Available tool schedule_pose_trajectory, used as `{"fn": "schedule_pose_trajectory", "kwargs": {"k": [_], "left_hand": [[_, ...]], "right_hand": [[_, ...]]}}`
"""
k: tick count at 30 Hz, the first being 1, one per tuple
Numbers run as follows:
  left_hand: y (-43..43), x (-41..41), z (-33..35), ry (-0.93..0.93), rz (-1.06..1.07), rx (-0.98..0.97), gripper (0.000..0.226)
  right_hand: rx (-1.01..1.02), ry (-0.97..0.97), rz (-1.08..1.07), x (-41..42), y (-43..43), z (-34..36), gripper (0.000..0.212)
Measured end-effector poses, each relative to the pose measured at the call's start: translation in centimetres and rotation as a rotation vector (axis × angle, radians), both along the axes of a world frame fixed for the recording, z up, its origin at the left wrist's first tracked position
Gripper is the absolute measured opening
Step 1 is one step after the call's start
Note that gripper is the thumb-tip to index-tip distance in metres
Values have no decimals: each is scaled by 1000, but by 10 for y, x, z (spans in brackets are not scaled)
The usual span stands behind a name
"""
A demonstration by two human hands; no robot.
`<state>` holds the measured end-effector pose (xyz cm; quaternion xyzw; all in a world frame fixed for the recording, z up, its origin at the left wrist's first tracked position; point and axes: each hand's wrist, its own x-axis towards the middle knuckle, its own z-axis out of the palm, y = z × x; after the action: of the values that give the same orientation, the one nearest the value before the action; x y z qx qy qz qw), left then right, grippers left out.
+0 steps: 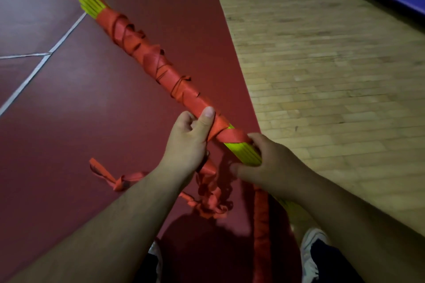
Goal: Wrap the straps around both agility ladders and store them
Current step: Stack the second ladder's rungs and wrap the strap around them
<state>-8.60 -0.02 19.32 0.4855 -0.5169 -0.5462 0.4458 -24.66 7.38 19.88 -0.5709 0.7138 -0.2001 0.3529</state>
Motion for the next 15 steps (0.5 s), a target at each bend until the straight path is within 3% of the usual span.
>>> {"fn": "schedule_pose_trajectory", "kwargs": {"k": [2,7,12,15], "left_hand": [[2,-2,2,0,2,-22,43],[-7,9,10,-151,-237,-162,36],[-15,19,-2,-361,-194,-272,34],[-17,20,-2,-411,-279,-200,40]], "right_hand": [[-56,116,3,5,2,-5,65],[-198,192,-173,-2,-5,-8,36],[-172,96,-228,-2,-6,-11,29],[-148,85,-223,-4,-5,-14,29]]}}
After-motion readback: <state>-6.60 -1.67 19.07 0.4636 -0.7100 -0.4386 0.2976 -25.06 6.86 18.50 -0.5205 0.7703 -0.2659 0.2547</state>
